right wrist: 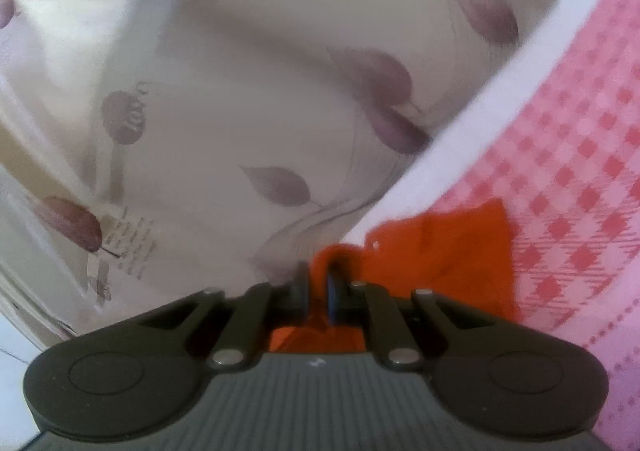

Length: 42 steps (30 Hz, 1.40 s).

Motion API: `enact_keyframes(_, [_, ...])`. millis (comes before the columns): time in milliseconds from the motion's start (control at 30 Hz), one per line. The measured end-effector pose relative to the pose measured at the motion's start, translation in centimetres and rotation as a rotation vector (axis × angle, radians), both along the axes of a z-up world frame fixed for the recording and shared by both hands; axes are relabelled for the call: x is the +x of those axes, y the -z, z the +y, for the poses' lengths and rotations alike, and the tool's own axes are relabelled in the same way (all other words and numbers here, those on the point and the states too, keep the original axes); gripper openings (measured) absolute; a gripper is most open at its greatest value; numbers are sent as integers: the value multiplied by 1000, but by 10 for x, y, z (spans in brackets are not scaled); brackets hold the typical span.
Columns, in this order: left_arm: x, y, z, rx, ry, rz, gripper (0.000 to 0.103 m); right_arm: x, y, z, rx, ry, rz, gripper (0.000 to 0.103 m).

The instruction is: Fold small clothes

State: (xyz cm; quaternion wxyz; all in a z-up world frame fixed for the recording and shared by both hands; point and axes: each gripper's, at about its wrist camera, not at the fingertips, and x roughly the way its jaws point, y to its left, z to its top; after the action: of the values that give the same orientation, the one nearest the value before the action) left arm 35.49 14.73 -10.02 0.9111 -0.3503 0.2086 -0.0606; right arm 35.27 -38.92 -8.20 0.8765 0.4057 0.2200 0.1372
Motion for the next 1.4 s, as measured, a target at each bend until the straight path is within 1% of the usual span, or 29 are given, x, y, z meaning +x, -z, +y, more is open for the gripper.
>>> enact_keyframes(33, [2,2,3,-2,-15,-4,31,2,3,-4,10,29,1,10])
enact_keyframes(67, [3,4,6,2,-36,-14,52,2,6,-9,32,52,-13,12])
enact_keyframes(100, [2,4,8,5,-66,-30,61,2,10,-16,69,73,-38,12])
enact_keyframes(133, [-1,4,12,-4,-94,-45,74,2,14,-24,108,103,-44,12])
enact_keyframes(167, [-4,4,15,-22,-112,-63,80,0,18,-33,166,133,-49,13])
enact_keyframes(200, [-10,1,18,-34,-118,-77,82,-3,20,-38,214,139,-63,13])
enact_keyframes(233, [-13,-3,18,-24,-108,-78,86,-8,20,-41,249,129,-87,13])
enact_keyframes(300, [-19,-12,15,15,-44,-73,87,-20,10,-38,190,91,-99,13])
enact_keyframes(333, [-22,-15,13,28,2,-70,87,-25,3,-31,127,52,-97,13])
enact_keyframes(400, [-30,-22,4,66,102,-62,92,-34,-4,-12,9,-31,-93,14])
enact_keyframes(433, [-34,-25,1,89,121,-54,98,-36,-9,2,-84,-76,-82,14])
enact_keyframes(467, [-40,-26,-2,109,109,-54,102,-37,-12,17,-185,-113,-69,14])
enact_keyframes(500, [-47,-25,-5,121,98,-54,102,-38,-14,35,-317,-155,-56,14])
enact_keyframes(567, [-47,-23,-11,150,120,-29,102,-37,-13,58,-476,-184,-43,14])
enact_keyframes(600, [-46,-21,-12,170,124,-8,102,-33,-12,65,-535,-173,-28,14])
enact_keyframes(700, [-45,-16,-16,225,111,15,102,-16,-5,62,-545,-128,23,14])
enact_keyframes(800, [-42,-11,-19,296,94,39,102,-3,9,47,-493,-85,113,13])
enact_keyframes(833, [-42,-11,-20,322,91,36,102,-3,11,42,-479,-74,123,12])
enact_keyframes(900, [-42,-14,-23,379,83,37,102,-21,8,40,-451,-29,61,13])
enact_keyframes(967, [-42,-16,-28,434,77,38,103,-41,0,47,-501,-16,-28,15])
enact_keyframes(1000, [-41,-16,-31,461,72,40,103,-51,-3,54,-546,-25,-46,20])
enact_keyframes(1067, [-39,-19,-37,520,63,58,103,-59,-3,67,-625,-13,-34,32])
enact_keyframes(1100, [-37,-19,-41,552,58,70,103,-63,0,76,-693,-6,-26,48])
enact_keyframes(1133, [-37,-19,-45,576,56,73,103,-65,3,84,-749,-2,-17,70])
enact_keyframes(1167, [-37,-19,-48,596,56,71,103,-67,7,91,-803,1,-15,79])
enact_keyframes(1200, [-38,-18,-51,621,51,68,103,-67,11,97,-836,1,-20,83])
enact_keyframes(1267, [-38,-17,-57,671,40,74,103,-65,15,108,-912,-3,-8,85])
enact_keyframes(1300, [-37,-15,-60,692,42,80,103,-62,17,114,-950,-9,16,90])
enact_keyframes(1400, [-37,-12,-64,729,38,91,103,-54,23,129,-1045,-21,52,99])
